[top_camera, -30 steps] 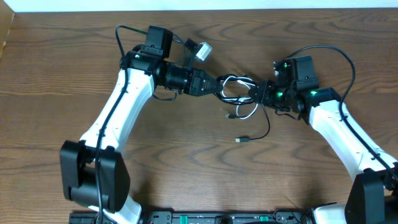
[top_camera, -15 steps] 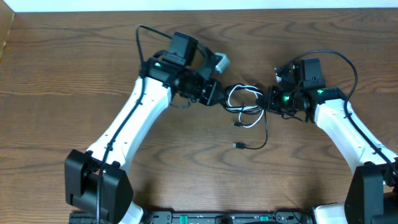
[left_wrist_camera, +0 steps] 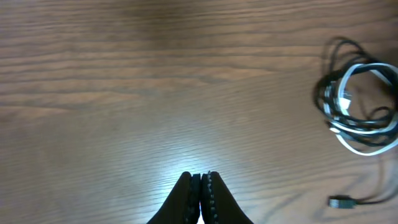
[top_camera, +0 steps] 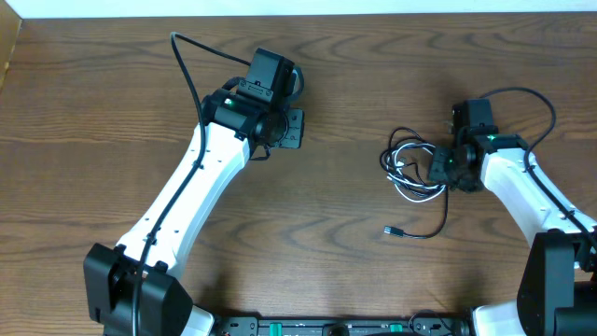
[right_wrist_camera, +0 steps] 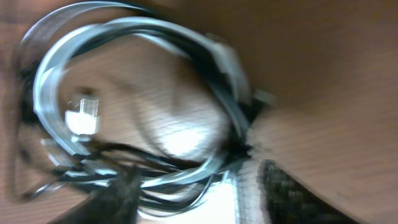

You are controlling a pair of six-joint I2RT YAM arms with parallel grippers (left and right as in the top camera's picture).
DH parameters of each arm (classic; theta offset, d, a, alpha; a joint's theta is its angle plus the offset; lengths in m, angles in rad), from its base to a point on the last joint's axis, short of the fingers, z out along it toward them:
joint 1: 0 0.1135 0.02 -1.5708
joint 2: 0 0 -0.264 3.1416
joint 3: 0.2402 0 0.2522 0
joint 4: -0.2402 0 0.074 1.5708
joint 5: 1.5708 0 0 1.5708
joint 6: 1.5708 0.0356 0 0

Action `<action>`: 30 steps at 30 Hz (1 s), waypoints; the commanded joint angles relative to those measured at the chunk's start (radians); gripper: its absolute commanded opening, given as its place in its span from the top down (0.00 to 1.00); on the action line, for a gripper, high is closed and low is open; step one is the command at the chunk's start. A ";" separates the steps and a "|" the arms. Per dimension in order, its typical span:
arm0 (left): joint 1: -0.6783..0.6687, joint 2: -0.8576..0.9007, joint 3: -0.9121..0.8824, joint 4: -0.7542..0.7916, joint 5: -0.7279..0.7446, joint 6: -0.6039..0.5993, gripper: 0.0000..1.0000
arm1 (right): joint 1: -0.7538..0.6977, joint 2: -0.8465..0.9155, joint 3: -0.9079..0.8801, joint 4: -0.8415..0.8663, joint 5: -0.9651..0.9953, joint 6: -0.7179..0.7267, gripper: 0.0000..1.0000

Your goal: Untangle cables

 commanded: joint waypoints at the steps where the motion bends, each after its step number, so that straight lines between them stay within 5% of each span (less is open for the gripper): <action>1: -0.002 0.001 0.021 0.017 0.107 -0.005 0.93 | 0.008 -0.002 0.003 0.050 -0.307 -0.186 0.33; 8: -0.006 0.069 0.021 0.103 0.290 -0.106 0.89 | -0.087 -0.003 0.056 0.032 -0.313 -0.064 0.26; 12: -0.044 0.158 0.021 0.113 0.293 -0.298 0.50 | -0.183 -0.003 0.093 -0.011 -0.311 -0.032 0.24; 15: -0.096 0.231 0.021 0.162 0.320 -0.418 0.39 | -0.230 -0.003 0.095 -0.026 -0.311 -0.033 0.23; 21: -0.213 0.381 0.021 0.389 0.364 -0.573 0.31 | -0.243 -0.002 0.094 -0.053 -0.301 -0.039 0.23; 30: -0.278 0.500 0.021 0.621 0.360 -0.705 0.33 | -0.243 -0.002 0.094 -0.073 -0.284 -0.040 0.23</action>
